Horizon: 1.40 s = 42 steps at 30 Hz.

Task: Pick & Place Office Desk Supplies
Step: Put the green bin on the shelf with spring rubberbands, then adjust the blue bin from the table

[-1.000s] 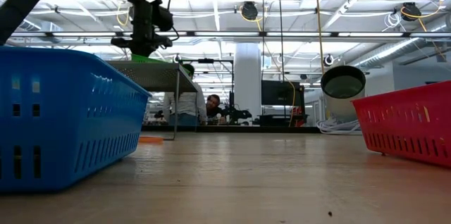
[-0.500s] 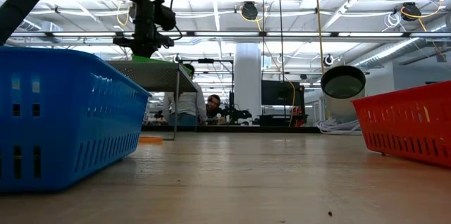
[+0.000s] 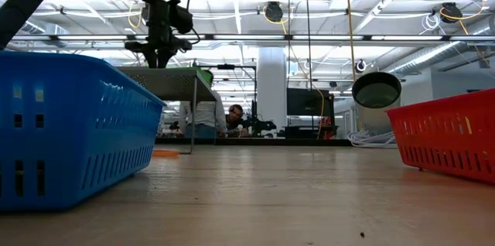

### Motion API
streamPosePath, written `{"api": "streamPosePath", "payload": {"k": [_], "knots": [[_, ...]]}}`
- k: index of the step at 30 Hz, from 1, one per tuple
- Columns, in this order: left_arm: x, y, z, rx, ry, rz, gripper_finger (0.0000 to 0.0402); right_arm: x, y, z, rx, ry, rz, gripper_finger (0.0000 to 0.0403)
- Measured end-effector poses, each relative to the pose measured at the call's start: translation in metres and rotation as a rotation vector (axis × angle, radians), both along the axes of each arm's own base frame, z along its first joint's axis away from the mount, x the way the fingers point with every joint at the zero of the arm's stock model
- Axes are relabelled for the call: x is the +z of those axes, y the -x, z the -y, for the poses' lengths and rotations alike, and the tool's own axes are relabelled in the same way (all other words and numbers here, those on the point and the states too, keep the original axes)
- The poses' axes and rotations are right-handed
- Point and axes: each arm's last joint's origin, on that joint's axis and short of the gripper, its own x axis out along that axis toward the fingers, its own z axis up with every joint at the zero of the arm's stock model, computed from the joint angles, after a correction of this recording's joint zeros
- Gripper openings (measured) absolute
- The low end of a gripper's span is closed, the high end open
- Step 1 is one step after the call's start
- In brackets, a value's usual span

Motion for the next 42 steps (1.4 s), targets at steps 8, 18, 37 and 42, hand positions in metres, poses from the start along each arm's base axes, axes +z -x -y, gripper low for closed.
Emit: {"api": "streamPosePath", "payload": {"k": [8, 18, 37, 42], "knots": [[0.0, -0.001, 0.0, -0.023, 0.015, 0.022, 0.0082, -0.001, 0.0, 0.0, 0.0, 0.0, -0.013, 0.018], [0.0, 0.0, 0.0, -0.036, -0.004, -0.009, 0.0081, -0.001, 0.0, 0.0, 0.0, 0.0, -0.015, 0.018], [0.007, 0.003, 0.004, -0.049, -0.024, 0.0, 0.0083, -0.025, -0.001, -0.001, 0.004, -0.122, -0.031, 0.018], [0.018, 0.007, 0.011, -0.051, -0.04, 0.034, 0.0083, -0.028, -0.003, -0.001, 0.003, -0.129, 0.004, 0.018]]}}
